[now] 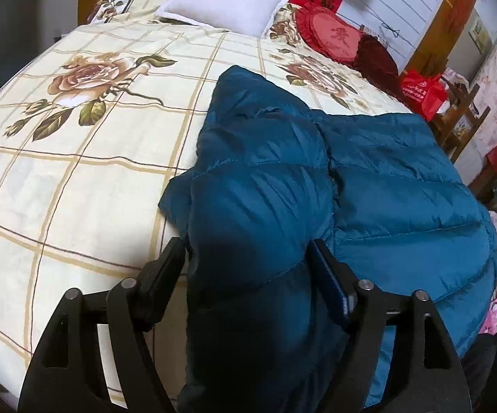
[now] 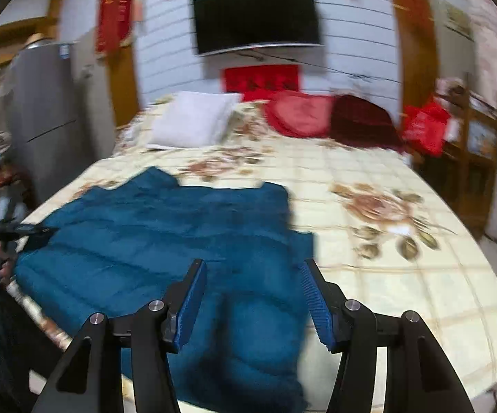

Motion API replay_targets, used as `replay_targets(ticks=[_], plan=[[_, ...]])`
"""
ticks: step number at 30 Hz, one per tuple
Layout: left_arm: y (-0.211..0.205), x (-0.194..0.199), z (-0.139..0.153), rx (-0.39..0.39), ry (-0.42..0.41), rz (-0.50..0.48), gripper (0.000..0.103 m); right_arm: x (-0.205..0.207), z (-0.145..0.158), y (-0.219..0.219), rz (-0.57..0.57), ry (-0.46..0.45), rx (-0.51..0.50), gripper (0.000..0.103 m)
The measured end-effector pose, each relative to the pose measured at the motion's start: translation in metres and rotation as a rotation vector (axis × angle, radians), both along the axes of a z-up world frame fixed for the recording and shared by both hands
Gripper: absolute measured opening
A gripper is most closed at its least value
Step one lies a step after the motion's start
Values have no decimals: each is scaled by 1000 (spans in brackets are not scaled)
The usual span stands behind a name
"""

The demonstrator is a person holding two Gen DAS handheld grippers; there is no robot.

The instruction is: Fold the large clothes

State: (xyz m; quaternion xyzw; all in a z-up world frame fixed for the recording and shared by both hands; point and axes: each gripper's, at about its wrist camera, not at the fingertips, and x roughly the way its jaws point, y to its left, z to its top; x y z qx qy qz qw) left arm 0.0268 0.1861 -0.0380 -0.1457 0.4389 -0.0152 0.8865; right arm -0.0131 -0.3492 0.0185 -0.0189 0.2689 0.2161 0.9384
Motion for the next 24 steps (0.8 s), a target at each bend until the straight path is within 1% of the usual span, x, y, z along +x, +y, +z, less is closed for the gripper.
replay_targets(ticks=[3, 4, 6, 7, 8, 10, 12, 13, 15, 18, 20, 24], plan=[[0, -2, 5, 20, -14, 11, 77, 8, -8, 17, 92, 58, -32, 54], [0, -6, 10, 45, -37, 28, 77, 8, -13, 21, 115, 68, -34, 54], [-1, -19, 26, 107, -121, 84, 77, 14, -26, 28, 137, 90, -64, 54], [1, -24, 33, 116, -158, 109, 77, 17, -36, 31, 136, 115, -84, 54], [2, -28, 37, 115, -182, 132, 77, 22, -45, 32, 136, 149, -93, 54], [7, -34, 41, 102, -210, 174, 77, 20, -54, 27, 136, 171, -93, 54], [10, -36, 43, 103, -221, 214, 77, 15, -52, 24, 139, 158, -93, 54], [11, -38, 46, 100, -240, 231, 77, 13, -52, 25, 141, 155, -95, 54], [10, -38, 50, 107, -265, 239, 77, 14, -53, 26, 147, 154, -105, 55], [4, -35, 50, 130, -271, 231, 77, 13, -53, 25, 156, 159, -94, 55], [0, -31, 48, 156, -256, 221, 77, 13, -53, 23, 162, 165, -84, 56], [-4, -27, 44, 175, -237, 205, 77, 17, -53, 24, 172, 172, -79, 58]])
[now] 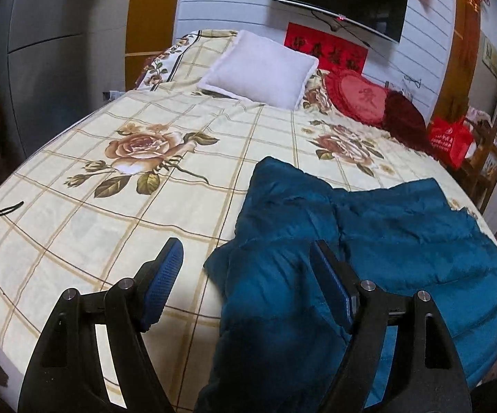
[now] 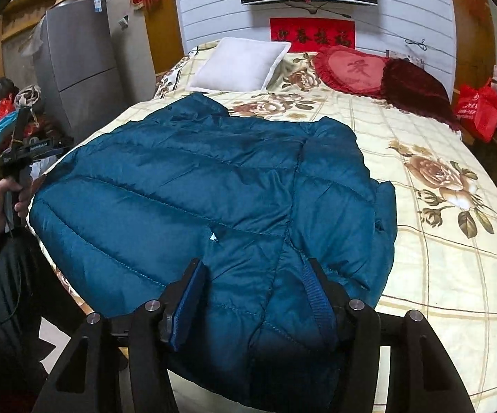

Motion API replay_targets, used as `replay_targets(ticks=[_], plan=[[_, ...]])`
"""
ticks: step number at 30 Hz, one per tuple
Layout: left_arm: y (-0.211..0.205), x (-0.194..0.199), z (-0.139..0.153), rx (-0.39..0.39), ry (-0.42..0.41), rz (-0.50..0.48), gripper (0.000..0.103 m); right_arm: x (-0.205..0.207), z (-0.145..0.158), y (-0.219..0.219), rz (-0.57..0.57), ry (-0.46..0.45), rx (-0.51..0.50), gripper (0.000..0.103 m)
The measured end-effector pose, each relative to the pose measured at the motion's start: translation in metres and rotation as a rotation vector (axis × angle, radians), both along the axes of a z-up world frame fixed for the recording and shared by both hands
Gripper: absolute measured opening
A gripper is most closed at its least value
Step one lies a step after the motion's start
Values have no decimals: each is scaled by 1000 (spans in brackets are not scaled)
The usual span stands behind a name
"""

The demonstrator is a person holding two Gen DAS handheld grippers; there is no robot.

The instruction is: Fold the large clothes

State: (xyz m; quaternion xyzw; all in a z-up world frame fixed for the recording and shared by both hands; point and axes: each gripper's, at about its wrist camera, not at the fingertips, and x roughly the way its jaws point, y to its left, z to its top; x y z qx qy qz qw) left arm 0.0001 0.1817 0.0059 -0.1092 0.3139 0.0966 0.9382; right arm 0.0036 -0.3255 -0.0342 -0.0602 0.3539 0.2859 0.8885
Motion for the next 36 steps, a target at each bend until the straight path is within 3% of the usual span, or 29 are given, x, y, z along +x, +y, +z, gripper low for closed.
replay_targets(ticks=[11, 25, 28, 32, 36], plan=[[-2, 4, -6, -5, 35, -3, 77, 3, -6, 5, 7, 31, -19, 63], [-6, -27, 18, 5, -83, -17, 77, 3, -12, 11, -6, 59, -31, 68], [-14, -40, 26, -44, -74, -46, 77, -11, 1, 9, -40, 12, -51, 68], [-42, -61, 31, -25, -35, -98, 78, -47, 29, 5, -126, 11, -79, 69], [-60, -70, 21, -53, 58, -112, 79, -82, 50, 11, -214, 21, -113, 76]])
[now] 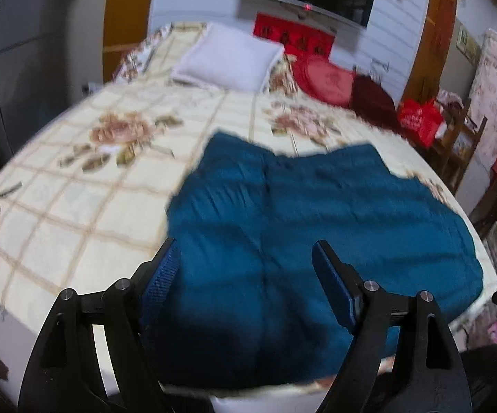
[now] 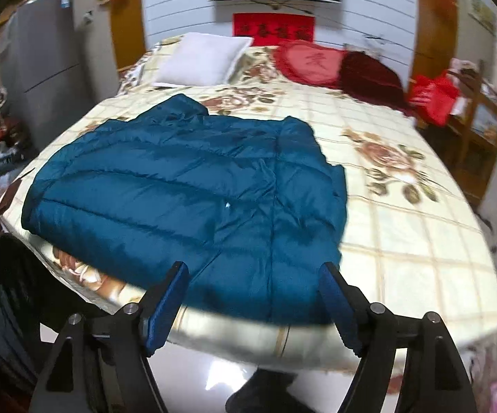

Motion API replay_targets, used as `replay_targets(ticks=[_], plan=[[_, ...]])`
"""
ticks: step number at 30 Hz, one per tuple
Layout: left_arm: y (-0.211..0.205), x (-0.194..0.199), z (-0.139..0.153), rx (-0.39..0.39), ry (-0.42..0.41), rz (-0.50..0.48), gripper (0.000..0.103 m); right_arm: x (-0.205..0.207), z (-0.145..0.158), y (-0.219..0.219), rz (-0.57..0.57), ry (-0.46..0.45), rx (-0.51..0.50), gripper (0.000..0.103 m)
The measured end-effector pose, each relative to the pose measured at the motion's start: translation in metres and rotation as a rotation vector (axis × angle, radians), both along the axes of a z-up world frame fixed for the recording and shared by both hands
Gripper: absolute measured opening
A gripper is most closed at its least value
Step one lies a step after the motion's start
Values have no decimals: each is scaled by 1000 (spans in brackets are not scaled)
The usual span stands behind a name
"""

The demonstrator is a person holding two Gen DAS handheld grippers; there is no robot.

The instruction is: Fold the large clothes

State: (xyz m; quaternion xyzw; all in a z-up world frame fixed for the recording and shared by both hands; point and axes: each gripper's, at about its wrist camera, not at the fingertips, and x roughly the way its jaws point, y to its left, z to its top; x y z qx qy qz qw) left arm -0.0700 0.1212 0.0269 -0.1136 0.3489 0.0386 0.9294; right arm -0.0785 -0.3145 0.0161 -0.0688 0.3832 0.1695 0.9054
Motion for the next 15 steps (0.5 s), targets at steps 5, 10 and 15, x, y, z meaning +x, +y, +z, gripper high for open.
replay_targets(ticks=[5, 10, 15], plan=[[-19, -23, -6, 62, 61, 28, 79, -42, 30, 10, -37, -28, 50, 85], [-53, -64, 13, 184, 54, 20, 79, -80, 56, 22, -54, -102, 65, 87], [-93, -95, 38, 303, 15, 5, 79, -108, 73, 34, -53, -155, 98, 89]])
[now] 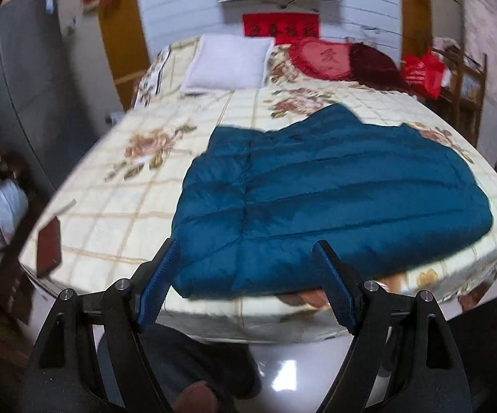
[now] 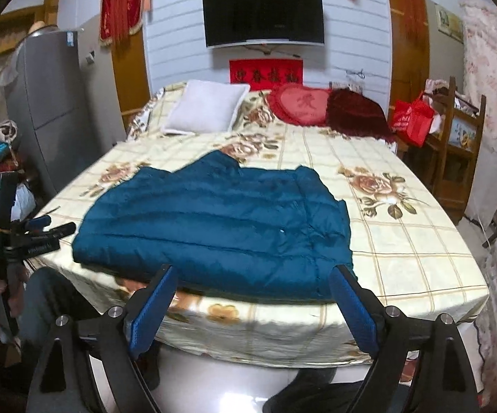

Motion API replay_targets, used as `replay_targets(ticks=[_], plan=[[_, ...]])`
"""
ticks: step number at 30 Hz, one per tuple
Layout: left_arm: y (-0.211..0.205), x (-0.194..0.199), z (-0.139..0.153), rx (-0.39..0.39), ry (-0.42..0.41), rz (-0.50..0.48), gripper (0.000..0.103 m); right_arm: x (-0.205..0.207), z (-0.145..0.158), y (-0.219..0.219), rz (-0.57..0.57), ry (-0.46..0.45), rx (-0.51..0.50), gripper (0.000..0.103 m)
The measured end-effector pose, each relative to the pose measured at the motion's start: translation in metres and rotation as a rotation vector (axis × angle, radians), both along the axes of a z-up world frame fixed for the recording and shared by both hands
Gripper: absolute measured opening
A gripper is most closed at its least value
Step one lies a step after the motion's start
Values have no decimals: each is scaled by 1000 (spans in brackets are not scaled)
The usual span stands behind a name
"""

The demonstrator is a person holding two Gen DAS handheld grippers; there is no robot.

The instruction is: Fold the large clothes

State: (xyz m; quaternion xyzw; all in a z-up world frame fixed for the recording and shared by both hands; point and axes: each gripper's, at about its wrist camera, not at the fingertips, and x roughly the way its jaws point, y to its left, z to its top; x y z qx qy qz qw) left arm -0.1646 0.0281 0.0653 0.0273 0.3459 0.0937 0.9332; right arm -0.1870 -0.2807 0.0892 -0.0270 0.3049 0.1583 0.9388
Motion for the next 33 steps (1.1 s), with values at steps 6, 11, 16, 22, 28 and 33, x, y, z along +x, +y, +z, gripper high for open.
replay_targets(ticks=[6, 11, 16, 22, 28, 33], plan=[[-19, -22, 16, -129, -14, -92, 79, -29, 5, 11, 19, -38, -28, 89], [-19, -14, 9, -405, 75, -204, 79, -47, 10, 11, 26, -58, -37, 89], [-34, -12, 10, -328, 103, -118, 79, -52, 11, 10, 25, -67, -34, 89], [-46, -13, 7, -212, 108, -69, 79, -51, 2, 11, 30, -46, -36, 89], [-50, -15, 3, -203, 107, -89, 79, -52, 1, 9, 33, -45, -32, 89], [-56, -16, 6, -198, 106, -105, 79, -52, 1, 8, 35, -41, -28, 89]])
